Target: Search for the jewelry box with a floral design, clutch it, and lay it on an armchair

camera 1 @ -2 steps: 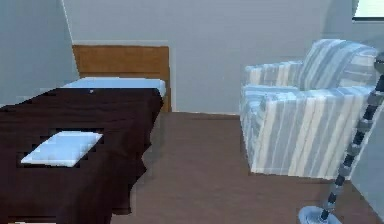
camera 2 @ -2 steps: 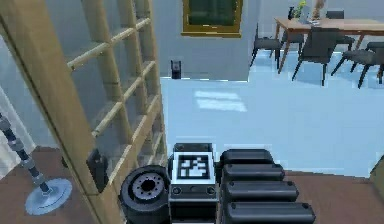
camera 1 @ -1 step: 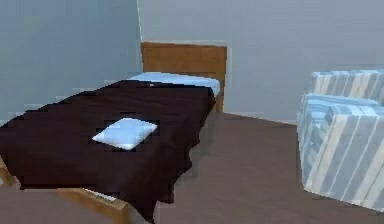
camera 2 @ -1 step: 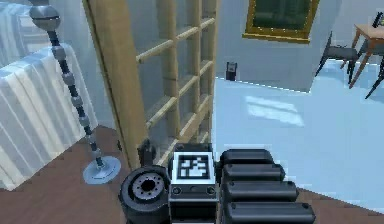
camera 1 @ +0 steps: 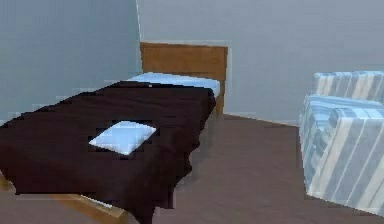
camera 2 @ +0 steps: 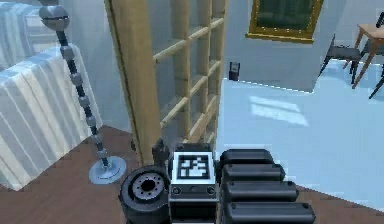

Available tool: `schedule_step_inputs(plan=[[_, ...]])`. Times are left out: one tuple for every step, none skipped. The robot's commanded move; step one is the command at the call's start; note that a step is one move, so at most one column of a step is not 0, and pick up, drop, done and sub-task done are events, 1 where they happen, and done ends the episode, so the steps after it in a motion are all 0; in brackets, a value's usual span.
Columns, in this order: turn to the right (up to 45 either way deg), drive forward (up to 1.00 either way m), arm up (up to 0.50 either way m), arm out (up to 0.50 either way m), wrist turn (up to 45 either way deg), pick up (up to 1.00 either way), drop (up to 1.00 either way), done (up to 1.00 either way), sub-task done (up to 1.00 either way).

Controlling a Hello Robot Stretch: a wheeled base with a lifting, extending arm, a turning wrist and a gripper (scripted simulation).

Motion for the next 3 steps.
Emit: schedule_step_inputs(plan=[[21.0,0.0,0.0,0.0,0.0,0.0,0.0,0.0,0.0],[0.0,0.6,0.0,0.0,0.0,0.0,0.0,0.0,0.0],[9.0,0.0,0.0,0.0,0.0,0.0,0.0,0.0,0.0]])
